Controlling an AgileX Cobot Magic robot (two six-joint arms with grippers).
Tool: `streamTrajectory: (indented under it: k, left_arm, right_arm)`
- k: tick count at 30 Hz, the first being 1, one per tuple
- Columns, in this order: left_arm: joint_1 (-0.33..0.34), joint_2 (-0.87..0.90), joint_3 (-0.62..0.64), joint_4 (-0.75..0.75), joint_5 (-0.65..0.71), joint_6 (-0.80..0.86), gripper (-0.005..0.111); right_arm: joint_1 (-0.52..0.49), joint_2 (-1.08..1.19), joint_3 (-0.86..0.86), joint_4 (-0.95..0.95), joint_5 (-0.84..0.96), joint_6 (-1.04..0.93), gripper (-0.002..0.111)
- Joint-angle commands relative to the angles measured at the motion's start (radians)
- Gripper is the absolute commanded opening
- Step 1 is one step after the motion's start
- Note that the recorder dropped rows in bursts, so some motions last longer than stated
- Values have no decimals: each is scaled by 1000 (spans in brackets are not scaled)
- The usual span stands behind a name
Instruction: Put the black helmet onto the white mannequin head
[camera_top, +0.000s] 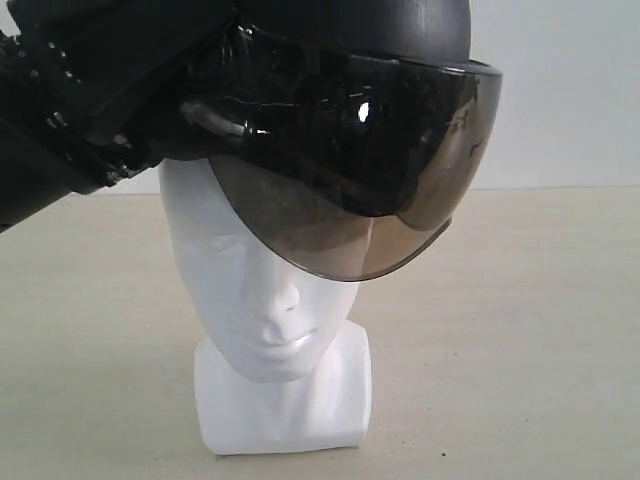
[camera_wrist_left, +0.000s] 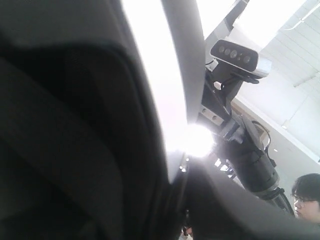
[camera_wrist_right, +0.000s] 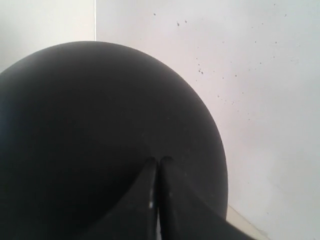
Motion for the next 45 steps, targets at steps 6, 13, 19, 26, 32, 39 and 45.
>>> streamTrajectory:
  k: [6, 13, 19, 26, 32, 39, 45]
  left_arm:
    - [6, -20, 40, -1, -1, 24, 4]
    - [6, -20, 47, -1, -1, 43, 4]
    - [6, -20, 47, -1, -1, 60, 4]
    - [6, -29, 92, -37, -1, 88, 4]
    - [6, -88, 109, -53, -1, 121, 4]
    - [6, -104, 109, -3, -1, 122, 4]
    - [6, -104, 109, 72, -1, 60, 10]
  right_arm:
    - [2, 28, 3, 9, 96, -7, 0]
    - [2, 28, 3, 9, 120, -7, 0]
    - [2, 31, 3, 9, 134, -7, 0]
    - [2, 66, 3, 9, 157, -7, 0]
    - [11, 78, 3, 11, 157, -7, 0]
    - [63, 78, 3, -4, 137, -9, 0]
    - [63, 78, 3, -4, 141, -7, 0]
